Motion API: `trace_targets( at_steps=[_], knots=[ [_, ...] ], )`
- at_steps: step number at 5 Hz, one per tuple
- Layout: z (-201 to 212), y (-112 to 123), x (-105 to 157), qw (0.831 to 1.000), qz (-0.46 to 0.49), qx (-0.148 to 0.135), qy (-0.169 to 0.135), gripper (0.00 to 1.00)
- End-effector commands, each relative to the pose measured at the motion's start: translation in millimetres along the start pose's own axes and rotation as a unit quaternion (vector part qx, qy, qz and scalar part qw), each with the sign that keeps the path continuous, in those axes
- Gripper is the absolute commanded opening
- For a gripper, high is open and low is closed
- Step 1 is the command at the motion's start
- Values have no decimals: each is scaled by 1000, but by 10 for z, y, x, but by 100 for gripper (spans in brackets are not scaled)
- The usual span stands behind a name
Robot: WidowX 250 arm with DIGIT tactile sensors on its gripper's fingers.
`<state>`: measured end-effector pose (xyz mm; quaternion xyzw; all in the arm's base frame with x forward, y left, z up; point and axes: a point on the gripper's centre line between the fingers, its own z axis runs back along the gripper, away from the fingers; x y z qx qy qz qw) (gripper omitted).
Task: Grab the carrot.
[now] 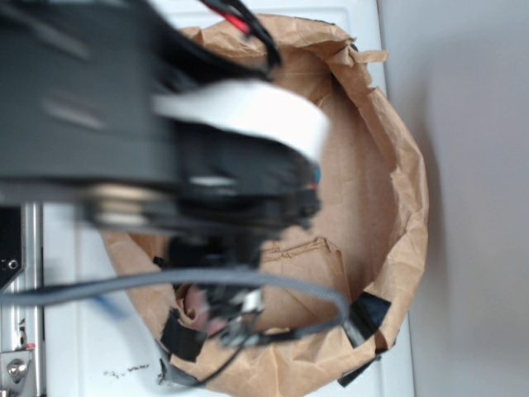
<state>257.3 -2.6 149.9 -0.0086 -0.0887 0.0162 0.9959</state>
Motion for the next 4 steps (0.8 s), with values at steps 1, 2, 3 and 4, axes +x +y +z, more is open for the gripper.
trace_targets(
  at_steps=[1,2,3,4],
  knots=[
    [-344,178,36,999,5,30,-40,100],
    [-551,278,-110,999,-17,39,-26,100],
    [-781,366,-236,998,-34,38,-40,100],
    [-834,319,-217,999,-27,31,-36,100]
  ],
)
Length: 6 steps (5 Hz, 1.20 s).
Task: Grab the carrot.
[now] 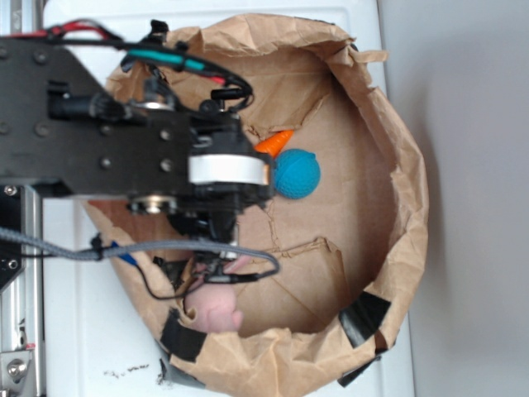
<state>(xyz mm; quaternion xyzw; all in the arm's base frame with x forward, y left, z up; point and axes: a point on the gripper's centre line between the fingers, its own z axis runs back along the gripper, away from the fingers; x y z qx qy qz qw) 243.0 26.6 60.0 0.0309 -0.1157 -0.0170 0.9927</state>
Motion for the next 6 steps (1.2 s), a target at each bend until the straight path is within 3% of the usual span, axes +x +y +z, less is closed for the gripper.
trace_targets(
  at_steps=[1,4,5,6],
  knots=[
    [17,11,72,1000,10,-5,-8,100],
    [-161,42,131,1000,-3,-13,-1,100],
    [-362,137,419,999,-19,-24,-14,100],
    [-528,176,596,999,-26,-34,16,100]
  ],
)
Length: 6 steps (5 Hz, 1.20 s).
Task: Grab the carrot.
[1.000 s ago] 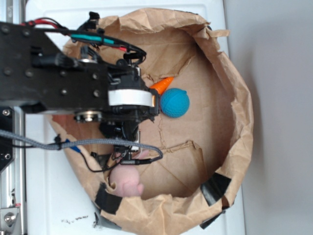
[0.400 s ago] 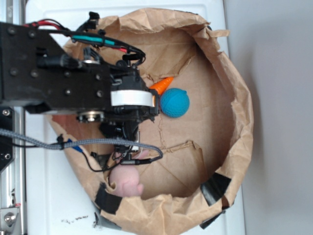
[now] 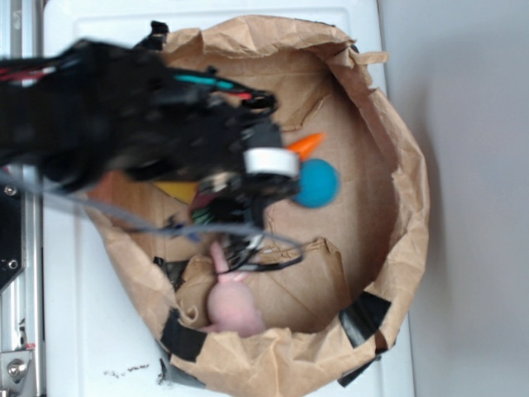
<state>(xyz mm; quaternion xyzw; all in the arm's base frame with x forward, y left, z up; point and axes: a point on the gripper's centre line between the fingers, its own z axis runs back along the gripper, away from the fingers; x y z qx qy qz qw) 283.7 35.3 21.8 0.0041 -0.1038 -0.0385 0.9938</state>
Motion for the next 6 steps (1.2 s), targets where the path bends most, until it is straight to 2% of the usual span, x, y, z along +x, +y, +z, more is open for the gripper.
trace_targets(
  at_steps=[1,2,3,4,5,6],
  knots=[
    [-135,110,449,1000,3,4,13,0],
    [12,91,467,1000,6,-20,0,0],
    [310,47,429,999,8,-52,-3,0],
    [706,-37,334,997,12,-71,-23,0],
    [1079,-133,283,996,23,-81,-26,0],
    [1246,-191,265,996,40,-77,-22,0]
  ],
)
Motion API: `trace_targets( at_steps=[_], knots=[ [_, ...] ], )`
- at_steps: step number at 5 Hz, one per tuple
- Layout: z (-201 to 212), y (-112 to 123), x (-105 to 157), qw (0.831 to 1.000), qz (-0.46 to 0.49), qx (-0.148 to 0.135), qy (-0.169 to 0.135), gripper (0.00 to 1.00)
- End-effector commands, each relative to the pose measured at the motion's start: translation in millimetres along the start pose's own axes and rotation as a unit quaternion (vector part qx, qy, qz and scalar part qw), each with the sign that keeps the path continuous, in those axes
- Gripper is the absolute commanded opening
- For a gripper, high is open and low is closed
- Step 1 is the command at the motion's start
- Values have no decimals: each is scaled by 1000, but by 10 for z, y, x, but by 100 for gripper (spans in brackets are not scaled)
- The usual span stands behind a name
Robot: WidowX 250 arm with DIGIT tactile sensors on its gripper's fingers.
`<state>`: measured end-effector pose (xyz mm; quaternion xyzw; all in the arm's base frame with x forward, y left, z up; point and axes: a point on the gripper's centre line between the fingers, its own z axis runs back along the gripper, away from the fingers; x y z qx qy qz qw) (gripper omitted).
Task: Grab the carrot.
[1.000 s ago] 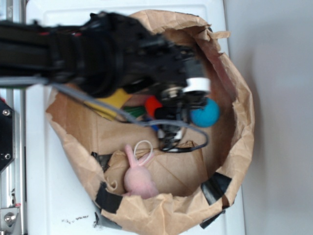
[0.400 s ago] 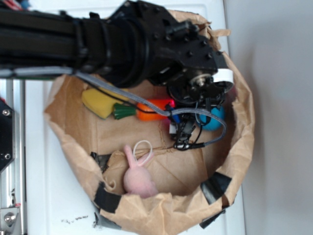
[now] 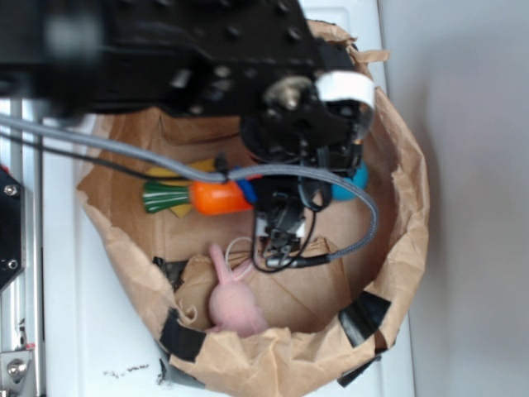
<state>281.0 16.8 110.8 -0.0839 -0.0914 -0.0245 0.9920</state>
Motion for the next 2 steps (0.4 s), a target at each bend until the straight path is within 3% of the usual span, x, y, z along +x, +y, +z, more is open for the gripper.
trace_targets(
  at_steps=[1,2],
  knots=[
    [471,-131,60,996,52,47,-47,0],
    [526,-118,64,991,79,80,-79,0]
  ],
)
